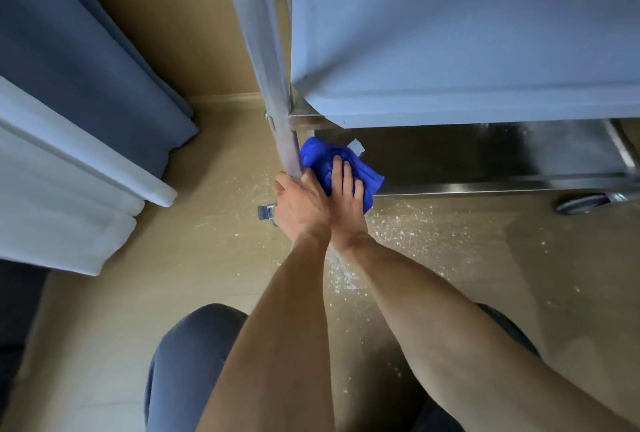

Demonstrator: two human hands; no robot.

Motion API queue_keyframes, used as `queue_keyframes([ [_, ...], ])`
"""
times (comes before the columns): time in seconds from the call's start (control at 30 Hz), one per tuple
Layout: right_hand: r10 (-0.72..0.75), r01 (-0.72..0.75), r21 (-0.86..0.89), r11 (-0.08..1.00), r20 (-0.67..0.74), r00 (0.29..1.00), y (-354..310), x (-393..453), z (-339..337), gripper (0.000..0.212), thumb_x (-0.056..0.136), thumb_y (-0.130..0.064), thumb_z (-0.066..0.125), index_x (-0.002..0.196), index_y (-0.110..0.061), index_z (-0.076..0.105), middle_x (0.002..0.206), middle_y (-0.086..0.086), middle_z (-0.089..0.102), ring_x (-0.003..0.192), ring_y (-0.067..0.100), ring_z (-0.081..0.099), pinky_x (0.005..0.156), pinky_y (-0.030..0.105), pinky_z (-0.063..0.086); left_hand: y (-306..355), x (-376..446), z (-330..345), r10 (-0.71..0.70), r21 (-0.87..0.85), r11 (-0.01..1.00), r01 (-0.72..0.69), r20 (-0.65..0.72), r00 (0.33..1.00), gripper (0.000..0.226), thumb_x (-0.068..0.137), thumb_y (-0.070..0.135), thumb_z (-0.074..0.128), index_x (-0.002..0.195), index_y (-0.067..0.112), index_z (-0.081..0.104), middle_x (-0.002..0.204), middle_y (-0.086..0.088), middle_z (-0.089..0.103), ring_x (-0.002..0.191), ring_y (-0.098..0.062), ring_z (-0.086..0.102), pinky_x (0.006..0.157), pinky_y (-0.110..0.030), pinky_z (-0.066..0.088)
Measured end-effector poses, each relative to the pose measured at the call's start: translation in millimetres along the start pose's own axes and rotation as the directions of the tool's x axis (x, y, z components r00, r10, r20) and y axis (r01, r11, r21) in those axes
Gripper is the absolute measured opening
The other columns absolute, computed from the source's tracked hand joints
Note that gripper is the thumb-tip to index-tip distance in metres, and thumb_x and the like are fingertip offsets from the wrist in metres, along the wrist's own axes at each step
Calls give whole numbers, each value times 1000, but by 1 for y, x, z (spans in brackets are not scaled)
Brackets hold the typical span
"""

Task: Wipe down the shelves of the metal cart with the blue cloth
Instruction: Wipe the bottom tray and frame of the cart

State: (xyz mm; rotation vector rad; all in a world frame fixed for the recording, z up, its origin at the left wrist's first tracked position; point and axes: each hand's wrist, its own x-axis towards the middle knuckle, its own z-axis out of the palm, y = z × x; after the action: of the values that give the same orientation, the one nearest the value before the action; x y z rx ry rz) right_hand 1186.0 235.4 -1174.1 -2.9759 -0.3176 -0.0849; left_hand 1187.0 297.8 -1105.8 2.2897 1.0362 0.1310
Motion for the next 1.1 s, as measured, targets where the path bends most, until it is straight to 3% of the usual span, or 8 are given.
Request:
queue_keyframes([
  [0.13, -27, 29, 44, 999, -47, 999, 24, 2, 1, 68, 96, -29, 48, 150, -38, 8, 160, 18, 24, 145, 36, 29, 113, 51, 30, 5, -7, 5, 14, 29, 999, -14, -12, 1000, 34, 99, 43, 35, 109, 11, 43, 110, -10, 60, 99, -33, 59, 74, -32, 30],
  [0.3, 59, -59, -2, 998, -2, 998, 129, -16, -12, 78, 86, -23, 58, 154, -38, 22, 163, 18, 9, 148, 38, 17, 117, 51, 18, 7, -9, 18, -22, 38, 999, 25, -74, 997, 40, 101, 46, 38, 118, 9, 40, 109, -13, 59, 96, -32, 61, 74, -35, 37],
  [0.43, 373, -368, 66, 928, -96, 923, 249, -34, -28, 63, 92, -56, 40, 150, -33, 36, 162, 19, 18, 146, 39, 24, 114, 54, 26, 13, -13, 25, -82, -39, 996, 77, -145, 986, 39, 102, 45, 34, 114, 9, 41, 106, -13, 60, 92, -33, 61, 78, -40, 43],
  [0.6, 685, -654, 232, 720, -88, 723, 319, -17, -51, 74, 85, -61, 32, 150, -28, 37, 162, 24, 9, 148, 43, 10, 116, 59, 15, 17, -13, 31, -109, -63, 993, 98, -205, 973, 39, 102, 46, 33, 109, 9, 40, 103, -18, 63, 91, -36, 64, 81, -44, 50],
  [0.7, 591, -560, 220, 799, -116, 798, 269, -12, -40, 73, 88, -68, 31, 149, -29, 39, 162, 24, 11, 148, 44, 11, 115, 62, 14, 23, -17, 33, -134, -102, 988, 112, -246, 960, 37, 103, 44, 33, 109, 8, 41, 106, -18, 62, 93, -36, 62, 80, -43, 46],
  [0.83, 154, -138, 134, 981, -117, 981, 159, -21, -15, 59, 98, -54, 29, 153, -33, 29, 162, 26, 9, 148, 45, 12, 115, 60, 16, 23, -18, 44, -175, -197, 973, 120, -295, 939, 35, 97, 48, 26, 102, 16, 37, 103, -17, 62, 90, -37, 60, 82, -46, 49],
  [0.93, -121, 129, 88, 988, -94, 988, 100, -14, 0, 66, 96, -42, 53, 153, -37, 20, 162, 26, 7, 148, 45, 14, 115, 58, 18, 11, -22, 52, -120, -223, 973, 51, -306, 945, 41, 96, 43, 29, 120, 13, 43, 108, -15, 62, 95, -33, 60, 83, -43, 48],
  [1.1, -132, 142, 71, 987, -129, 983, 118, -16, -3, 79, 87, -10, 59, 152, -40, 25, 162, 22, 13, 148, 41, 18, 116, 53, 18, 1, -22, 52, -97, -192, 980, 47, -257, 962, 33, 97, 36, 34, 117, 12, 45, 104, -13, 61, 93, -33, 60, 84, -47, 51],
])
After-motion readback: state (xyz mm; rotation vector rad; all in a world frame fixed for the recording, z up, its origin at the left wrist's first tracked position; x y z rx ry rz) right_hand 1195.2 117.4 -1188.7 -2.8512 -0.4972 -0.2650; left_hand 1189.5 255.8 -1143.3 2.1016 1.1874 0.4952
